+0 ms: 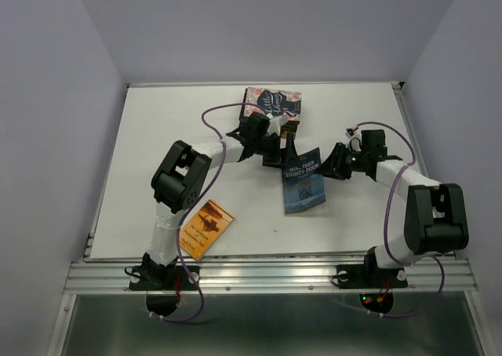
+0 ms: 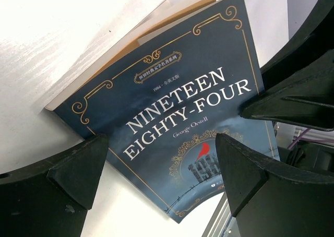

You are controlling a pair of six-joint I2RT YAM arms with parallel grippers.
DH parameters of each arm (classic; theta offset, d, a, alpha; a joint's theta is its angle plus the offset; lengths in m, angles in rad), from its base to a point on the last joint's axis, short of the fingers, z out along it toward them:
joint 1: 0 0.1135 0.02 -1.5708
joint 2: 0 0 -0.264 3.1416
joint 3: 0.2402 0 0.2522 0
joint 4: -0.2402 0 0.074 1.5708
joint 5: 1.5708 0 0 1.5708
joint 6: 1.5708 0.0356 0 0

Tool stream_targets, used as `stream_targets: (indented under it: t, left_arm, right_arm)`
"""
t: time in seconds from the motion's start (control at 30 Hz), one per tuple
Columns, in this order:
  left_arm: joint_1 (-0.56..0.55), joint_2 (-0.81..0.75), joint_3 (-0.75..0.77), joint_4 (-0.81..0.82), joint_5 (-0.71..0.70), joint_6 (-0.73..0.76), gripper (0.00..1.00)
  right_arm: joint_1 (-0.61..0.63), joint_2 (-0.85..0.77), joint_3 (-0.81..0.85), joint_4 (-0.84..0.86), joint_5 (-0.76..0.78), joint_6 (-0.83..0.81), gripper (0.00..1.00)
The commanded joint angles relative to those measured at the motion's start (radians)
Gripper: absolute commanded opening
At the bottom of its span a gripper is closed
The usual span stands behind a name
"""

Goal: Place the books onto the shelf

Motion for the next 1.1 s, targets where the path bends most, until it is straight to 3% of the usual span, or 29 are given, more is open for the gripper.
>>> stream_targets:
  t: [0.0, 0.3, 0.83, 1.07]
  left_arm:
    - [-0.018, 0.043, -0.004, -0.050, -0.011, 0.005, 0.97]
    - [-0.013, 0.005, -0.027, -0.033, -0.029, -0.003, 0.97]
    - [0.087, -0.196, -0.232, 0.107, 0.032, -0.011, 0.99]
    - [0.088, -0.123, -0.295, 0.378, 0.268, -0.118, 0.99]
  right_arm:
    - [0.043, 0.042, 0.050, 0.029, -0.107, -0.007, 0.32]
    - [0.052, 0.001, 0.082, -0.065, 0.162, -0.016, 0.01]
    - [0.052, -0.151, 0.157, 0.000, 0.164, 0.107, 0.01]
    - [0.052, -0.133, 0.174, 0.043, 0.075, 0.163, 0.01]
